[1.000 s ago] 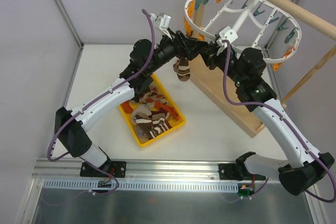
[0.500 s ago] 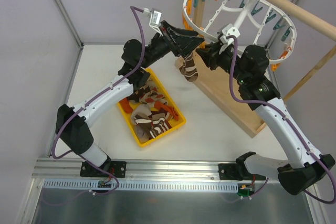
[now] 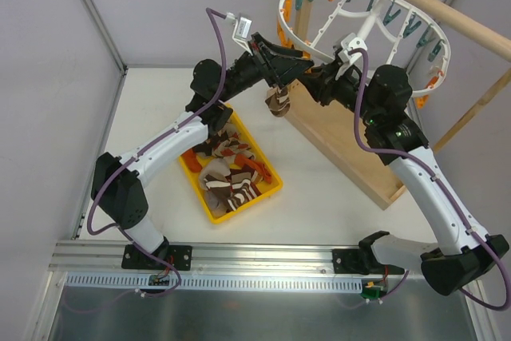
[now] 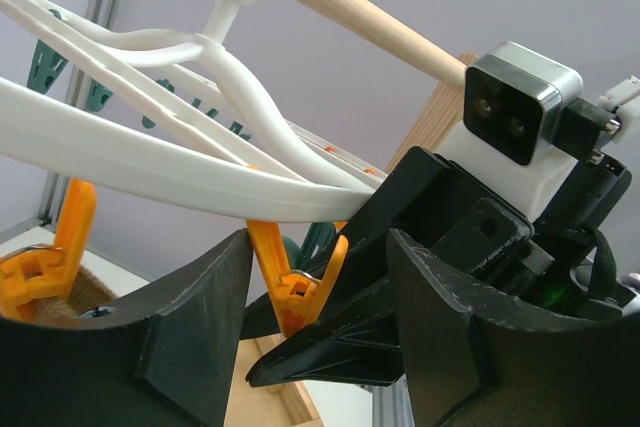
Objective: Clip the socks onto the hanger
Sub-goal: Open the clamp at the hanger.
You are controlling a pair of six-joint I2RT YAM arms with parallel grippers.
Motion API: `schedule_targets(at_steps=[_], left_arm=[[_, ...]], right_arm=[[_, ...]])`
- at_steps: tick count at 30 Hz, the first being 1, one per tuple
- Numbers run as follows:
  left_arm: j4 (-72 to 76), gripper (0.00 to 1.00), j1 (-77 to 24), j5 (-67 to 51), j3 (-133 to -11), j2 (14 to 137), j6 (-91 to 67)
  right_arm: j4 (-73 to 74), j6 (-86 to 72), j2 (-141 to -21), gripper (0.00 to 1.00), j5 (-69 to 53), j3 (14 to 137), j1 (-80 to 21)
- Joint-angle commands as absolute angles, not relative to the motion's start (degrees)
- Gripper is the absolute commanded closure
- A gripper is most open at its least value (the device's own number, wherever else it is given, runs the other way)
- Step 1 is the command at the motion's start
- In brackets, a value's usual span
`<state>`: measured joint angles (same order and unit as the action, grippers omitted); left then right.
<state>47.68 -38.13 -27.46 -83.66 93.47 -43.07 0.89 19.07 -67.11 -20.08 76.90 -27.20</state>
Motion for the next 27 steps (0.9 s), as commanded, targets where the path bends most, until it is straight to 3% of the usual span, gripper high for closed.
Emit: schedule_targets(at_steps=[1,5,13,16,17,20,27], left_arm=[[52.5,0.45,-37.6,-30.8,-86.8,94.7,-44.6],[52.1,0.52,-37.5,-30.7,-87.5,96.0,-45.4],[50.3,0.86,-37.5,-27.3,-86.3,95.2,-44.8],[48.2,0.93,-37.6,-24.5,-86.0,94.4,-44.5],[47.4,0.94,-37.6,-23.7,-86.0,93.9,-44.5],[42.6,0.96,-37.6,-19.3,-85.9,92.8,-45.0],[32.4,0.96,-39.6,-8.2,-86.0,89.5,-40.6]], right_arm=[[-0.3,17.6,-67.9,0.98,-26.0,79.5,-27.2],[-0.3,17.5,-67.9,0.98,-26.0,79.4,-27.1],[-0.3,17.8,-67.4,0.95,-24.3,79.1,-27.1],[1.5,17.3,-66.9,0.7,-22.9,78.7,-27.1],[1.2,17.2,-66.5,0.56,-22.2,77.9,-27.1],[0.6,18.1,-65.3,0.42,-20.4,76.9,-27.1],[1.6,22.8,-64.2,0.38,-15.6,76.5,-27.2]])
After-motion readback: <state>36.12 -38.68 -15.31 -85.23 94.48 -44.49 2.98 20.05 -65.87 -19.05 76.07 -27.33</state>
